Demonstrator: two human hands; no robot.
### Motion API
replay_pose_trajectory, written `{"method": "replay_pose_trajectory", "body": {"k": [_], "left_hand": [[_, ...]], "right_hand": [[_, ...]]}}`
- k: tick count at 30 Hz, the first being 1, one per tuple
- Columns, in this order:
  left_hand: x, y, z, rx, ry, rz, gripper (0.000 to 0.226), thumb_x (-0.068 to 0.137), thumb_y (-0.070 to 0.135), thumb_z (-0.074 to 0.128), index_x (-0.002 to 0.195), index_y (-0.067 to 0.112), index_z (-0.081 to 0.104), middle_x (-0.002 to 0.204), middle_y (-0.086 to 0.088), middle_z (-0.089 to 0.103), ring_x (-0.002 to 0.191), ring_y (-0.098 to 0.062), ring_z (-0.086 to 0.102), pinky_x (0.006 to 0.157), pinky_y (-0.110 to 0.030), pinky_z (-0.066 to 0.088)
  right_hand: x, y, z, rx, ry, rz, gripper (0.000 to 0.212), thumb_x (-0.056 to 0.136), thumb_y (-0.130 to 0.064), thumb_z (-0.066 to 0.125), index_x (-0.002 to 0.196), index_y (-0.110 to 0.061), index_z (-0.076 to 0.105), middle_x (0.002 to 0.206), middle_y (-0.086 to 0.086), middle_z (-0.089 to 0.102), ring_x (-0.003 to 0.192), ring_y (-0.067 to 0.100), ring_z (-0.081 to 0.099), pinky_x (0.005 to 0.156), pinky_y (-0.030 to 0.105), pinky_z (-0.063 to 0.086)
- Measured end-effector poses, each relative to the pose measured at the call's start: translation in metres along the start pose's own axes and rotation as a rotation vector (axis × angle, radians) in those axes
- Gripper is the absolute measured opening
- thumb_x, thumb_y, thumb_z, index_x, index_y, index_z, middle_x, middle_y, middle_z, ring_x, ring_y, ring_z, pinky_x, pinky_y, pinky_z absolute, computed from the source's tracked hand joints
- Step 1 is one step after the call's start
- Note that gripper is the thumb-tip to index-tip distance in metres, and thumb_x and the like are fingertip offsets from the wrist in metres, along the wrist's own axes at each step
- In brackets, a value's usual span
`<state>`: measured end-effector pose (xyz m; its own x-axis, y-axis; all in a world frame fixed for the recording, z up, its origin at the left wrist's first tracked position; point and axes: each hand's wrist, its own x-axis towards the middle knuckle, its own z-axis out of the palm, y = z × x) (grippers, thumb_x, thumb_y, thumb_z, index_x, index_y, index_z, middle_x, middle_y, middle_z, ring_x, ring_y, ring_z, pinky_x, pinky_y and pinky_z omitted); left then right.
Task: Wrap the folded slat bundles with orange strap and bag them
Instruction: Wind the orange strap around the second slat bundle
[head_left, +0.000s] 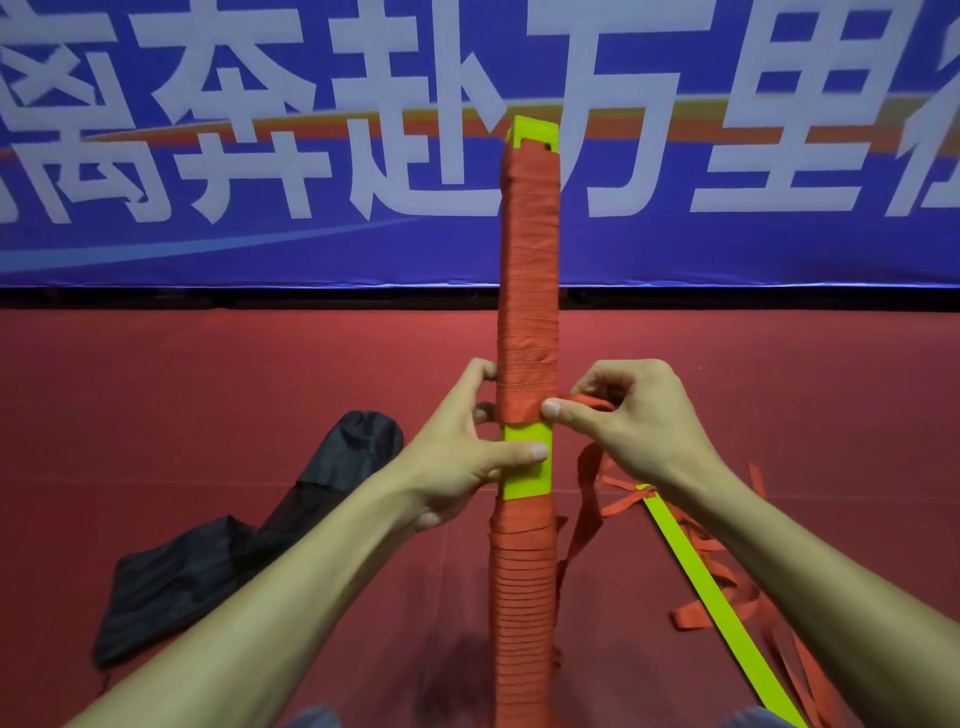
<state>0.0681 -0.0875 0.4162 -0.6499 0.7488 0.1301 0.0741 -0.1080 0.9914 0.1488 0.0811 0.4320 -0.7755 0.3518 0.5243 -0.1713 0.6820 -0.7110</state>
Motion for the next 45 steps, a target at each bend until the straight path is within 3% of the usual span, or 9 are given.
{"method": "replay_pose_trajectory", "body": {"k": [3, 6, 9, 13, 19, 29, 35, 39, 45], "left_hand": [[0.000, -0.003, -0.007, -0.120, -0.114, -0.040, 0.059, 0.072, -0.013, 0.070, 0.111, 0.023, 0.045, 0.105, -0.020, 0.061, 0.083, -0.030, 0.065, 0.060, -0.025, 0.047], [0.000, -0.008, -0.013, -0.175, -0.222, -0.046, 0.067, 0.072, -0.012, 0.069, 0.117, 0.029, 0.041, 0.119, -0.035, 0.062, 0.120, -0.066, 0.046, 0.097, -0.061, 0.041], [-0.001, -0.007, -0.014, -0.152, -0.224, -0.058, 0.068, 0.076, -0.012, 0.068, 0.122, 0.029, 0.039, 0.123, -0.038, 0.060, 0.122, -0.064, 0.045, 0.101, -0.070, 0.038], [0.000, -0.009, -0.015, -0.110, -0.151, -0.026, 0.068, 0.074, -0.007, 0.072, 0.121, 0.033, 0.043, 0.121, -0.038, 0.059, 0.112, -0.053, 0.059, 0.089, -0.057, 0.053], [-0.004, -0.008, -0.023, -0.137, -0.120, 0.004, 0.066, 0.074, -0.008, 0.069, 0.124, 0.025, 0.042, 0.120, -0.039, 0.059, 0.104, -0.046, 0.065, 0.089, -0.055, 0.053], [-0.003, -0.014, -0.032, -0.114, -0.055, -0.006, 0.064, 0.074, -0.006, 0.069, 0.122, 0.026, 0.042, 0.109, -0.025, 0.070, 0.102, -0.044, 0.068, 0.084, -0.050, 0.056], [-0.003, -0.014, -0.032, -0.113, -0.065, 0.006, 0.064, 0.075, -0.007, 0.068, 0.122, 0.025, 0.042, 0.109, -0.025, 0.070, 0.102, -0.044, 0.067, 0.086, -0.051, 0.057], [-0.003, -0.016, -0.034, -0.105, -0.050, -0.008, 0.064, 0.074, -0.006, 0.069, 0.123, 0.025, 0.042, 0.106, -0.024, 0.071, 0.102, -0.044, 0.068, 0.087, -0.052, 0.056], [-0.003, -0.016, -0.033, -0.098, -0.069, -0.025, 0.065, 0.075, -0.006, 0.069, 0.126, 0.024, 0.041, 0.116, -0.036, 0.063, 0.104, -0.047, 0.066, 0.089, -0.055, 0.054]], "right_hand": [[-0.001, 0.000, 0.001, 0.011, -0.001, -0.008, 0.027, 0.071, -0.033, 0.084, 0.062, -0.016, 0.065, 0.054, -0.004, 0.059, 0.051, 0.005, 0.045, 0.054, 0.029, 0.040], [-0.002, -0.003, 0.000, 0.040, -0.009, -0.012, 0.023, 0.071, -0.029, 0.085, 0.064, -0.016, 0.067, 0.056, -0.007, 0.065, 0.052, 0.002, 0.053, 0.055, 0.028, 0.044], [-0.003, -0.004, -0.001, 0.034, 0.002, -0.022, 0.022, 0.071, -0.027, 0.085, 0.064, -0.016, 0.067, 0.055, -0.008, 0.064, 0.052, 0.002, 0.052, 0.055, 0.027, 0.043], [-0.002, -0.001, 0.000, 0.030, 0.006, -0.037, 0.020, 0.073, -0.029, 0.084, 0.067, -0.019, 0.068, 0.061, -0.003, 0.066, 0.057, 0.007, 0.055, 0.059, 0.035, 0.048], [0.000, 0.009, -0.008, -0.035, -0.023, -0.082, 0.009, 0.083, -0.021, 0.074, 0.077, -0.027, 0.071, 0.075, -0.006, 0.070, 0.073, 0.013, 0.065, 0.072, 0.041, 0.055], [0.001, 0.020, -0.013, -0.272, 0.021, -0.180, 0.029, 0.074, -0.007, 0.081, 0.069, -0.020, 0.056, 0.062, -0.007, 0.049, 0.056, 0.009, 0.046, 0.056, 0.015, 0.034], [-0.003, 0.017, -0.008, 0.076, -0.129, -0.009, 0.029, 0.088, -0.001, 0.064, 0.072, -0.017, 0.045, 0.085, 0.009, 0.070, 0.058, 0.018, 0.052, 0.057, 0.037, 0.046], [-0.006, 0.015, -0.004, 0.369, -0.092, 0.080, 0.031, 0.077, 0.012, 0.071, 0.065, -0.009, 0.050, 0.074, 0.006, 0.066, 0.061, 0.015, 0.052, 0.059, 0.033, 0.044], [-0.006, 0.021, -0.002, 0.428, -0.038, 0.093, 0.021, 0.078, -0.011, 0.080, 0.072, -0.004, 0.061, 0.063, 0.005, 0.060, 0.058, 0.015, 0.054, 0.060, 0.028, 0.045]]}}
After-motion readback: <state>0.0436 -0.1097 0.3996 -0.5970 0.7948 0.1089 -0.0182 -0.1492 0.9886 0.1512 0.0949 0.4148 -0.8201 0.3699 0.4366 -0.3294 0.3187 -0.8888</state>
